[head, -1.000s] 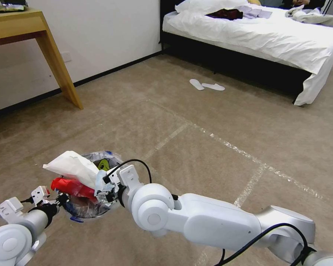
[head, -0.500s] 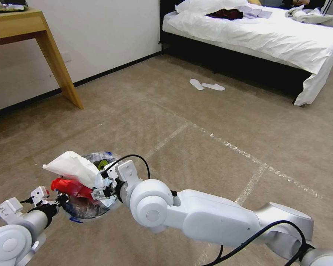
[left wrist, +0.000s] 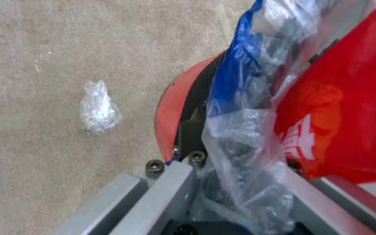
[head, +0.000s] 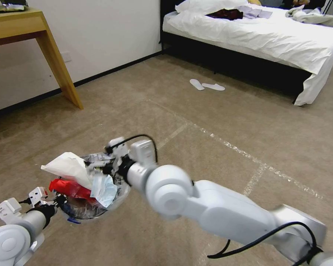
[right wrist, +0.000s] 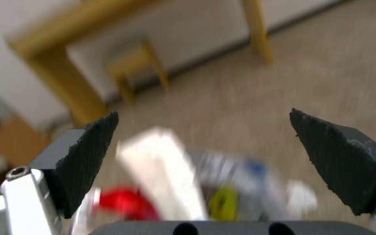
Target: Pick up the trash bin and place the garbage on the floor into it.
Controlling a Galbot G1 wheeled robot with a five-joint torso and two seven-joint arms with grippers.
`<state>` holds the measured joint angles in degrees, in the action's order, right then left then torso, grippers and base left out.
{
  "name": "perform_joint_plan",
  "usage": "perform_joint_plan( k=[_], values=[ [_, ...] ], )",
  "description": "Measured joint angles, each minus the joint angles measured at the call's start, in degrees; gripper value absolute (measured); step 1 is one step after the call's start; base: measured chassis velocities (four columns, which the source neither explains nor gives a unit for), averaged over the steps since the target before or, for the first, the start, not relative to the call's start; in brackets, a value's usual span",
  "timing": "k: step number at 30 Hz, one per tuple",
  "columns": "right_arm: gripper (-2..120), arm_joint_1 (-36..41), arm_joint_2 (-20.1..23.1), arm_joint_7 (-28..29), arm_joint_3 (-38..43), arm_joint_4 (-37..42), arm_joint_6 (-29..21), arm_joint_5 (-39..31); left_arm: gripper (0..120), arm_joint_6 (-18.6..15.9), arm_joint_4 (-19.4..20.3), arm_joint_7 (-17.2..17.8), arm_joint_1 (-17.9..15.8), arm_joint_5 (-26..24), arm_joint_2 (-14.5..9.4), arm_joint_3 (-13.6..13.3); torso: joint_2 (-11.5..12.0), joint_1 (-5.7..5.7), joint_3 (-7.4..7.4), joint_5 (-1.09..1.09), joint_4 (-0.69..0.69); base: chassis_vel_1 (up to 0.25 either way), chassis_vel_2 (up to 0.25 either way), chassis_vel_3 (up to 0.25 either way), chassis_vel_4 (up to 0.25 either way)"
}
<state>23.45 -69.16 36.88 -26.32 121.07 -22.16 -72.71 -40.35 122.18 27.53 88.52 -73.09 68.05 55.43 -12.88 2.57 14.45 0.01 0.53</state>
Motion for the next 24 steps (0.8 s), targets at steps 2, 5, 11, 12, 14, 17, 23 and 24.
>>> perform_joint_plan(
  k=[2,5,11,12,14,17,23,24],
  values=[
    [100,1.9,1.7,-3.1,3.5,0.6,2.4,1.7,0,0.0,0.2,0.0,0.1,-0.1,-0.1,0.2,0.0,0.0,0.0,0.0,0.0,0.0,0.0,0.0,0.0],
    [100,6.2,5.8,-9.8,11.0,1.6,8.3,7.3,0,0.0,0.3,0.2,0.3,-0.3,-0.4,0.9,0.0,0.0,-0.01,0.01,0.01,0.0,0.0,0.0,0.0],
    [100,16.8,12.0,-22.7,28.1,2.6,19.3,17.7,0,0.0,0.5,0.1,0.6,0.1,-0.4,2.5,0.0,0.0,-0.01,0.01,-0.03,0.0,0.0,0.0,0.0],
    [100,20.9,12.9,-24.6,33.7,2.6,21.9,20.7,0,0.0,0.8,0.1,0.6,0.1,-0.2,2.8,0.0,0.0,-0.01,0.0,-0.02,0.0,0.0,0.0,0.0],
    [100,24.6,13.4,-25.8,37.7,2.6,23.6,23.5,0,0.0,0.8,0.1,0.5,0.1,-0.1,2.9,0.0,0.0,-0.01,0.0,0.01,0.0,0.0,0.0,0.0],
    [100,30.7,13.5,-27.6,45.4,2.4,26.4,27.1,0,0.0,0.9,0.1,0.4,0.5,0.1,3.0,0.0,-0.01,-0.01,0.03,0.03,0.0,0.0,0.0,0.0],
    [100,40.9,11.9,-29.7,56.5,1.1,31.3,36.3,0,0.0,1.2,-0.1,0.4,1.2,0.3,2.8,0.0,-0.01,-0.01,-0.01,-0.02,0.0,0.0,0.0,0.0],
    [100,43.9,11.2,-30.4,58.2,0.9,32.1,38.8,0,0.0,1.2,-0.2,0.5,1.4,0.4,2.8,0.0,-0.01,0.0,0.0,0.0,0.0,0.0,0.0,0.0]
  ],
)
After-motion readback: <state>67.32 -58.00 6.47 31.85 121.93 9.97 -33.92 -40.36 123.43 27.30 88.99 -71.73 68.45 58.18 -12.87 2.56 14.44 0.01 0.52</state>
